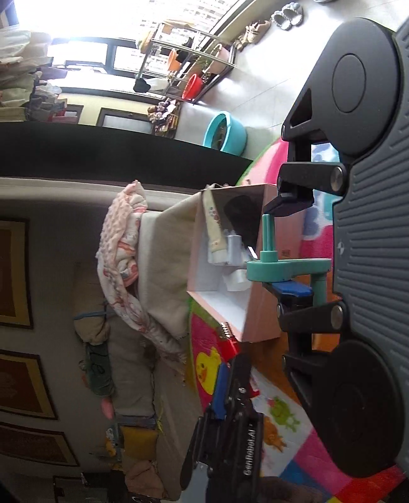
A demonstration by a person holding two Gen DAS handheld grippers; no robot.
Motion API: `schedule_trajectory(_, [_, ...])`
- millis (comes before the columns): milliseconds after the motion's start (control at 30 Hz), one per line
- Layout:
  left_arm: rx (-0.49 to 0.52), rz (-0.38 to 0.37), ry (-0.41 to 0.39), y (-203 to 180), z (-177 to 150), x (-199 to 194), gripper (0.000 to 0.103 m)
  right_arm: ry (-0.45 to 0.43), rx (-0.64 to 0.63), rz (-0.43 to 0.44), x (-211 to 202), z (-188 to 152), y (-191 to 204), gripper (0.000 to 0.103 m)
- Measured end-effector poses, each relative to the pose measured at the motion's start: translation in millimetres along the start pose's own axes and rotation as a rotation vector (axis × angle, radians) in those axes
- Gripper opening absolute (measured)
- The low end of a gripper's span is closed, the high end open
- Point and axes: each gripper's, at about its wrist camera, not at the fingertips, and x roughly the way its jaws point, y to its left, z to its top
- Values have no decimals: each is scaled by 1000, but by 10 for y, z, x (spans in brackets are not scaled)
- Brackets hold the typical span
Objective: Organize rigid objects
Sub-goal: 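Carry lighter and crank over the pink box and open both tools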
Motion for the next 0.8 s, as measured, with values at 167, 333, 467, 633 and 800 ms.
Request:
schedule_trajectory(167, [-107,-41,35,403,488,606,27,-64,21,1,325,449,-4,42])
schedule_trajectory(333, [-225,16,96,681,448,964,27,-8,49,27,885,650,43,57])
schedule_trajectory(467, [-187,114,140,631,169,835,27,26,68,-13,962,444,-148,68])
schedule_trajectory(633, [-179,129,208,537,-191,824,27,121,183,-29,1036,24,-515,74])
schedule_trajectory(800, [-114,202,225,585,-326,874,55,189,378,54,1252,-173,-702,69])
